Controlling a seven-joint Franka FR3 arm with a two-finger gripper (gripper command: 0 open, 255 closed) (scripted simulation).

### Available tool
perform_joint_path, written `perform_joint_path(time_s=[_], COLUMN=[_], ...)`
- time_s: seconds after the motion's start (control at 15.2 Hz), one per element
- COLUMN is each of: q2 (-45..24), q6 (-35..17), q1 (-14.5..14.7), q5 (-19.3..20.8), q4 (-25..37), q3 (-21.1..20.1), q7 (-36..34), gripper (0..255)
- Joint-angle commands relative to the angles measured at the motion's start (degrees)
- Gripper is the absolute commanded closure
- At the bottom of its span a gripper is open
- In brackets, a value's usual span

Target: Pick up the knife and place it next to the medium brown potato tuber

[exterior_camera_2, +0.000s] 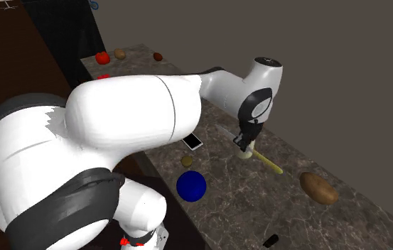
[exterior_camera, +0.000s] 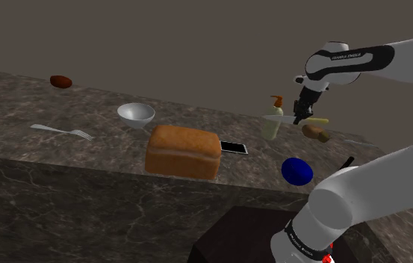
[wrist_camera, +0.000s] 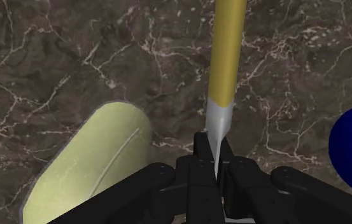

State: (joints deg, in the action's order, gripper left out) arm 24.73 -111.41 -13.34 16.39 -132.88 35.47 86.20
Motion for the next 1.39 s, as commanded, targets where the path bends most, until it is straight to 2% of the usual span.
perform_joint_path(time_s=[0.0,0.73,1.06,1.32], q2=[1.1,2.9,1.0,-1.8], q6=[0.3,1.4,1.3,1.0], q1=[-1.4,-7.2,-7.8,-6.7], q5=[1.3,6.4,7.0,6.2], q4=[-0.3,2.4,6.1,10.1], q3=[1.7,12.7,19.4,26.1], q7=[2.6,17.2,24.8,31.5], gripper=[255,255,255,255])
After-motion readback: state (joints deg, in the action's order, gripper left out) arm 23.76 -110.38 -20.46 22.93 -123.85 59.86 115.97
